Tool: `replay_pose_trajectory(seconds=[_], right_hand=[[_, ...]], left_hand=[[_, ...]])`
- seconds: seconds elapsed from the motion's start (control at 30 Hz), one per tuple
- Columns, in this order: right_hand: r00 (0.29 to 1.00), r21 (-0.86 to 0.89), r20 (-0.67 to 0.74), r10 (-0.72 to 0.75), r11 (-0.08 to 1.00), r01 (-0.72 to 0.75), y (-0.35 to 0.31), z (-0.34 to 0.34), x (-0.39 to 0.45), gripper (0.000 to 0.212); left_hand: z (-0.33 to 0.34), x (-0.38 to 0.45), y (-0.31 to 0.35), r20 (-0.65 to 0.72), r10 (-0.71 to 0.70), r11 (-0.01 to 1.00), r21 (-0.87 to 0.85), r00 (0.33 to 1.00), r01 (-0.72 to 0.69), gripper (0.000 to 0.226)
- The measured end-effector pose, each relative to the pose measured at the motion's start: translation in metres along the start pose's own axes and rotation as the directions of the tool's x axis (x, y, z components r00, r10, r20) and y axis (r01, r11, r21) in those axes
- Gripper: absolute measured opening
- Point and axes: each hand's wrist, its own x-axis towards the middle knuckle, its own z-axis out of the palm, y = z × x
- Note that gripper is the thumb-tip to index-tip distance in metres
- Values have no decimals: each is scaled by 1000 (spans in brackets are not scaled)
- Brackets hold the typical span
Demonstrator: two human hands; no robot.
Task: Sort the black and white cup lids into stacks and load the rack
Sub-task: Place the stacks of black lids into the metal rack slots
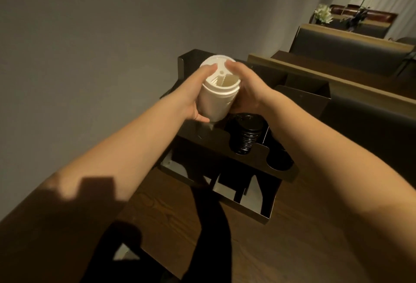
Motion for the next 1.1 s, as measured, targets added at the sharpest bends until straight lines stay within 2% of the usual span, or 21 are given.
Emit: replay_pose_trajectory(seconds=[0.1,0.23,0.43,0.5,0.67,0.73,0.77,0.83,0.93,1.03,1.1], right_hand=[[999,-86,-27,-25,996,23,6,-4,4,65],[998,-120,-35,-48,992,43,6,-3,6,69],[993,-231,-75,-95,970,76,10,0,14,33],[991,-240,-88,-99,968,75,8,3,17,27],[986,-243,-137,-92,968,56,5,0,29,46],[987,-285,-150,-67,958,22,10,-3,33,50],[983,-334,-169,-76,942,16,14,-4,35,51],[959,-471,-242,-148,882,17,23,-4,37,49],[922,-596,-298,-248,803,24,37,0,41,45],[888,-705,-292,-354,708,51,51,2,44,36],[875,-732,-275,-399,677,79,59,-2,43,32]], left_hand=[[8,11,-10,-14,-13,997,-79,1000,11,60],[8,23,-12,-27,1,991,-136,1000,-5,45],[5,35,-20,-32,-50,985,-170,998,44,43],[4,37,-20,-30,-56,982,-183,998,49,42],[3,41,-21,-3,-69,977,-202,998,67,43],[3,43,-25,13,-91,977,-195,996,92,51],[3,46,-28,-10,-97,985,-143,995,95,59],[7,55,-34,-137,-48,992,110,989,64,69],[10,66,-43,-272,180,876,482,946,-28,65],[0,71,-54,-223,462,678,712,858,-181,52],[-11,77,-61,-115,567,556,784,816,-276,44]])
